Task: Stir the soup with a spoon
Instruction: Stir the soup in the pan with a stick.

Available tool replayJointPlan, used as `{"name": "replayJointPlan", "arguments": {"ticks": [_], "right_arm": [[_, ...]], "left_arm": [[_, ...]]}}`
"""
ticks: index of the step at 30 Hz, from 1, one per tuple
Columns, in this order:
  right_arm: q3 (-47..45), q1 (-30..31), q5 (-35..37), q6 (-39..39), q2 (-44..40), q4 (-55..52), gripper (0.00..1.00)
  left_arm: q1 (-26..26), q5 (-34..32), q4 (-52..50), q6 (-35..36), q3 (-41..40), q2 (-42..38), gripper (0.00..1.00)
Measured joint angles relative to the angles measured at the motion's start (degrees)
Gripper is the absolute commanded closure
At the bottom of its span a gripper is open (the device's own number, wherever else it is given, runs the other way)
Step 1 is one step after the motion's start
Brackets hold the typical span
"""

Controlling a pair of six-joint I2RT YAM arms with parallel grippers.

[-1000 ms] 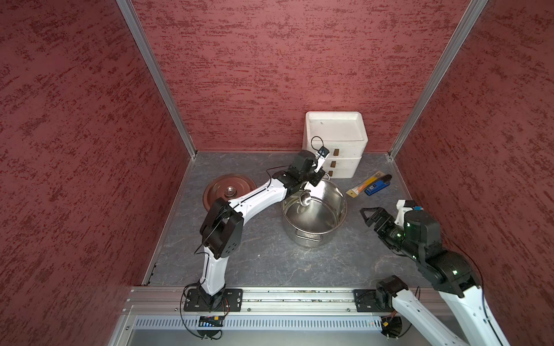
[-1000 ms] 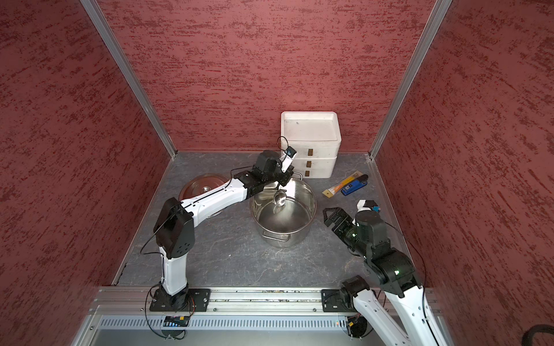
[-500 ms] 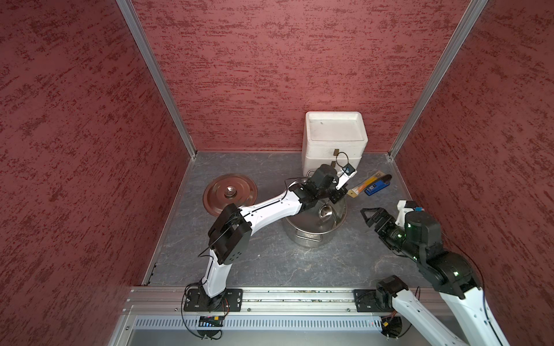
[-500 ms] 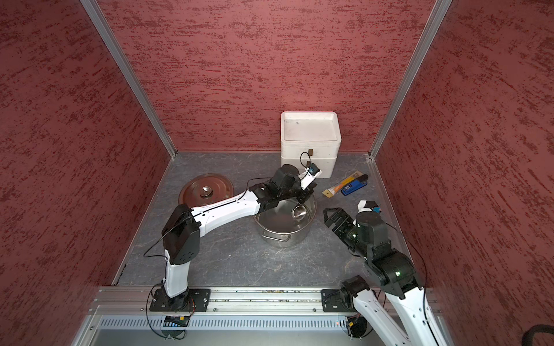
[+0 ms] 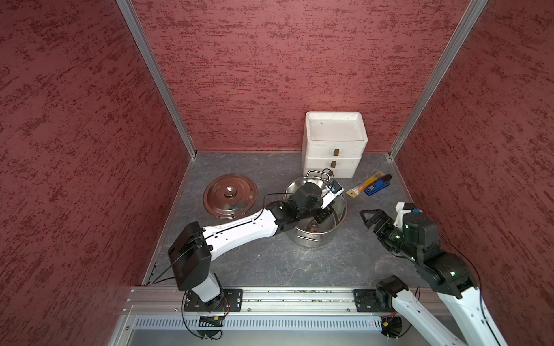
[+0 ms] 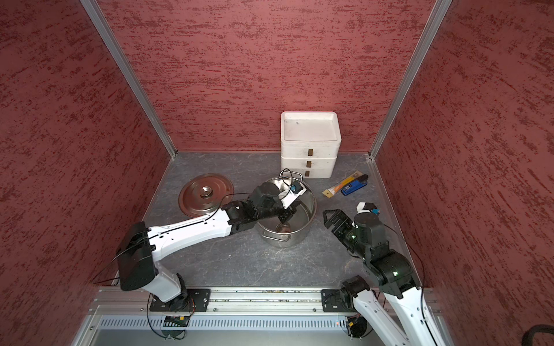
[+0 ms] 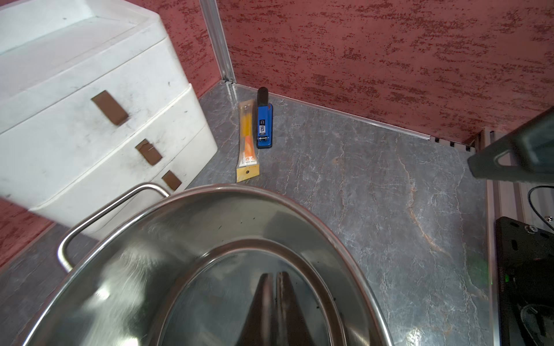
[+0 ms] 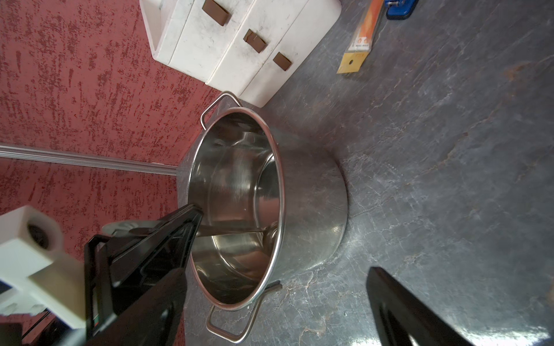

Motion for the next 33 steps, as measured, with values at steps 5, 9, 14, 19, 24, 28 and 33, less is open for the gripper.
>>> {"name": "replayJointPlan", "arguments": {"ticks": [5, 9, 14, 19, 24, 28, 33], "right_arm": [[-0.04, 0.0, -0.59, -0.04, 1.79, 1.81, 0.01], [-0.04, 0.0, -0.9, -0.11, 3.08, 2.95, 0.01], [-0.02, 0.0, -1.03, -0.24, 3.39, 3.61, 0.02], [-0.02, 0.0, -0.98, -0.24, 2.56, 3.43, 0.02], [0.04, 0.0, -0.74, -0.22, 1.81, 2.97, 0.02], [0.15, 0.0, -0.44, -0.22, 1.44, 2.1, 0.01], [0.15, 0.0, -0.33, -0.2, 1.38, 1.44, 0.02]], "left_arm": [[2.51, -2.32, -0.74, -0.5, -4.26, -4.09, 1.0], [6.88, -3.43, -0.81, -0.59, -4.98, -4.0, 1.0], [12.57, -4.2, 0.68, -0.33, -3.8, -1.25, 1.0], [16.33, -2.99, 1.44, -0.13, 1.73, 5.16, 1.0], [17.2, -0.74, 2.97, 0.76, 10.54, 12.59, 1.0], [16.2, 1.49, 3.34, 0.7, 18.18, 18.01, 1.0], [12.33, 3.54, 3.56, 0.74, 25.27, 22.99, 1.0]]}}
